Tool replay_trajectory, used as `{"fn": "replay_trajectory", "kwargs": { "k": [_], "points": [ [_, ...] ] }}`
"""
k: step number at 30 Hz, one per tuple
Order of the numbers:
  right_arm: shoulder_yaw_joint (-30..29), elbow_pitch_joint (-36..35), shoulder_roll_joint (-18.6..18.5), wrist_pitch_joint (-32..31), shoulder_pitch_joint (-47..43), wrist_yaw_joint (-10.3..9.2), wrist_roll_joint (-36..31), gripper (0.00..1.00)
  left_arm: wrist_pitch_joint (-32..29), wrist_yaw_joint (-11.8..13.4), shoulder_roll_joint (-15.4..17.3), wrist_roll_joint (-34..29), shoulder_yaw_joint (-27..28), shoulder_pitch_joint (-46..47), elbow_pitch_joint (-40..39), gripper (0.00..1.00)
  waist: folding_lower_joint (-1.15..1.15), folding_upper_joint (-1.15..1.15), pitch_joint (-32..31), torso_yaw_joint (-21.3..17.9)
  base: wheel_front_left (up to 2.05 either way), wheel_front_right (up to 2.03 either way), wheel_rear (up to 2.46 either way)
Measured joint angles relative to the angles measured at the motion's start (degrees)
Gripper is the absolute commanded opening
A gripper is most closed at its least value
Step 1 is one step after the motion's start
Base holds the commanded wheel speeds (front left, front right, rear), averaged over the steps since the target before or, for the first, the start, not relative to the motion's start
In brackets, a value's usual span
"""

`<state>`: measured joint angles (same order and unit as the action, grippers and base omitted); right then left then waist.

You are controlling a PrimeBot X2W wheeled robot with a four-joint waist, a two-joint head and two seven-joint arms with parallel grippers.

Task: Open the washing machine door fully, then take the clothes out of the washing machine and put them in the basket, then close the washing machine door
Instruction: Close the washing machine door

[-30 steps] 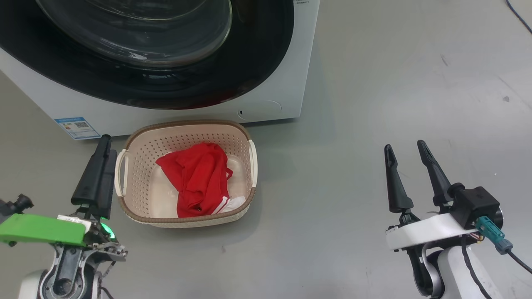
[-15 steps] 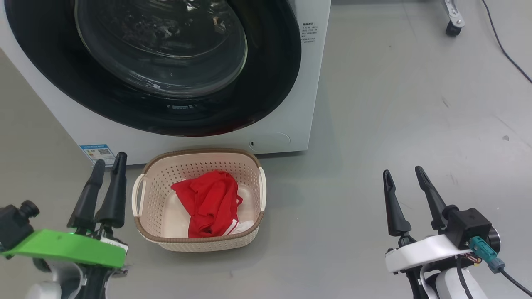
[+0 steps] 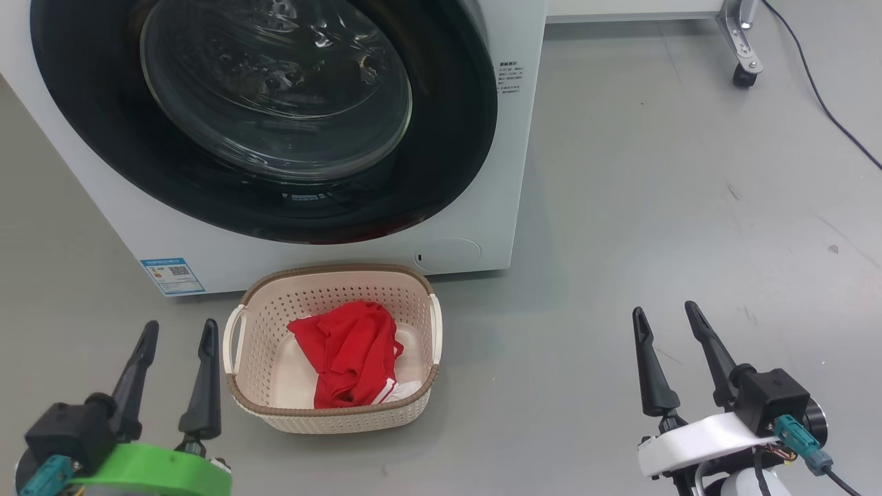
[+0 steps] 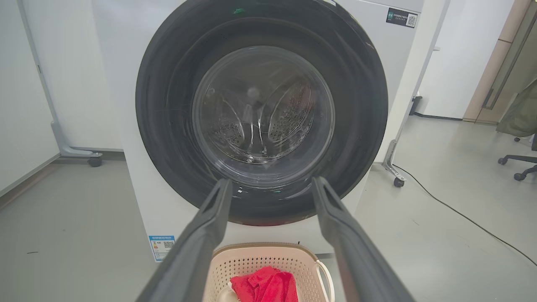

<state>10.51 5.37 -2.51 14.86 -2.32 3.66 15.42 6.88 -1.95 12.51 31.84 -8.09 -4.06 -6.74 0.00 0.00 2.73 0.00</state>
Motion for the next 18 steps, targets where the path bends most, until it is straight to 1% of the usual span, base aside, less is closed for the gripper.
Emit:
{"fn": "replay_trajectory", "kwargs": {
  "k": [1, 4, 6, 9, 12, 15, 18],
  "points": [
    [-0.01, 0.02, 0.0, 0.0, -0.29, -0.29, -0.01, 1.0, 0.33, 0.45, -0.12, -0.91, -0.33, -0.46, 0.49, 1.0, 0.0, 0.0, -0.09, -0.02, 0.0, 0.0, 0.0],
    [-0.07, 0.1, 0.01, 0.0, -1.06, -0.3, -0.01, 1.0, 1.09, 1.79, -0.56, -3.24, -1.51, -1.8, 1.69, 1.0, 0.0, 0.0, -0.61, -0.06, 0.0, 0.0, 0.0],
    [-0.05, 0.09, 0.01, 0.0, -1.79, -0.37, -0.01, 1.0, 1.72, 3.18, -0.87, -4.04, -2.05, -2.57, 2.05, 1.0, 0.0, 0.0, -0.94, -0.07, 0.0, 0.0, 0.0],
    [0.09, 0.29, 0.02, 0.0, -2.44, -0.79, -0.01, 1.0, 2.27, 4.41, -0.87, -6.43, -3.1, -3.3, 3.22, 1.0, 0.0, 0.0, -1.4, -0.06, 0.0, 0.0, 0.0],
    [0.3, 0.35, 0.05, 0.0, -3.18, -0.81, -0.11, 1.0, 2.33, 5.58, -1.03, -7.64, -3.96, -4.33, 3.63, 1.0, 0.0, 0.0, -1.88, -0.1, 0.0, 0.0, 0.0],
    [0.36, 0.37, 0.07, 0.0, -3.3, -0.85, -0.51, 1.0, 2.83, 6.25, -1.44, -9.2, -4.61, -4.71, 4.03, 1.0, 0.0, 0.0, -2.07, -0.07, 0.0, 0.0, 0.0],
    [0.36, 0.35, 0.07, 0.0, -3.46, -0.87, -0.52, 1.0, 2.86, 6.32, -2.07, -9.48, -4.93, -4.72, 4.17, 1.0, 0.0, 0.0, -2.2, 0.02, 0.0, 0.0, 0.0]
  ]
}}
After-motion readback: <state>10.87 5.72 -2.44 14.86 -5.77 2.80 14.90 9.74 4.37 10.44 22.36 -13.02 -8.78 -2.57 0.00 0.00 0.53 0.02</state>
